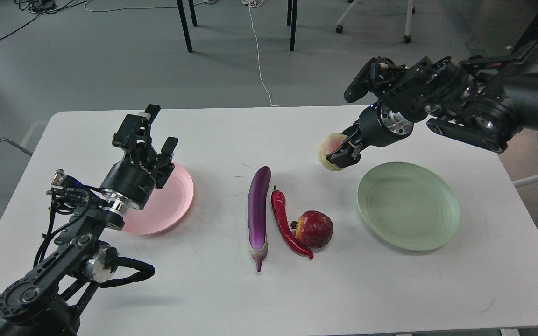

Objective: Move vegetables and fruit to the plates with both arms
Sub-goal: 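Carry the peach to the green plate and release it, then reach the right gripper to the red apple and grasp it, then carry the red apple onto the green plate and release it, then raise the right gripper away from the green plate, then reach the left gripper to the purple eggplant and grasp it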

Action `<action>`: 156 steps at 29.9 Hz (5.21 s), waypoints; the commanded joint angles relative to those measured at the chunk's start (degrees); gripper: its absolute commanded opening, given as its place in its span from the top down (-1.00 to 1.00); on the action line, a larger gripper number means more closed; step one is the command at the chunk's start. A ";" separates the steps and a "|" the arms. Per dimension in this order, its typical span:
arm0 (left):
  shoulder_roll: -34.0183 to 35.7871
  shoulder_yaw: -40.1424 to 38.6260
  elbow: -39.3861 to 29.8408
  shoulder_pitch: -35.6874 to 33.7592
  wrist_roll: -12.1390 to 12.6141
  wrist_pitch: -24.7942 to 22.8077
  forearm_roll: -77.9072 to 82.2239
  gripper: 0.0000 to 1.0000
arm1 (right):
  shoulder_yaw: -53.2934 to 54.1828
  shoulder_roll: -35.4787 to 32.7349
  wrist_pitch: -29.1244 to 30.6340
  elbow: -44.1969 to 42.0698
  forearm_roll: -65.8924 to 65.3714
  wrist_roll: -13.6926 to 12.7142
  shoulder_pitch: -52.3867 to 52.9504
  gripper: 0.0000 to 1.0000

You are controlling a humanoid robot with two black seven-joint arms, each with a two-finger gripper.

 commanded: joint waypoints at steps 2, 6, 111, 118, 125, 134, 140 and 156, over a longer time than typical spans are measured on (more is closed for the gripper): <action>-0.06 0.18 -0.36 0.01 0.01 0.00 0.00 -0.97 | -1.62 -8.63 0.06 2.27 -7.08 0.00 0.40 0.16; -0.14 0.27 -0.36 0.01 0.01 0.00 0.00 -0.97 | -2.85 -12.42 -0.03 2.00 -7.70 0.00 -2.93 0.15; 1.00 0.36 -1.24 0.97 0.10 -0.09 0.00 -0.97 | -5.14 -14.19 -0.03 11.85 -7.79 0.00 -2.33 0.01; 1.09 0.36 -1.33 0.97 0.10 -0.09 0.00 -0.97 | -4.96 -14.19 -0.56 11.76 -7.70 0.00 -4.26 -0.56; 0.91 0.36 -1.24 0.97 0.10 -0.09 0.00 -0.97 | -4.00 -14.45 -1.00 11.76 -7.53 0.00 -4.79 -0.89; 3.98 1.06 -1.33 0.45 -0.08 -0.88 0.26 -0.97 | 9.70 -18.84 -0.56 12.02 9.64 0.00 -7.50 -0.93; 6.88 1.24 -4.66 -0.61 0.10 -2.38 4.99 -0.97 | 22.26 -21.83 -0.56 12.29 48.22 0.00 -19.18 -0.93; 12.69 29.70 -7.40 -31.17 22.56 -19.42 34.98 -0.97 | 64.01 -22.01 8.32 6.66 73.95 0.00 -60.13 -0.95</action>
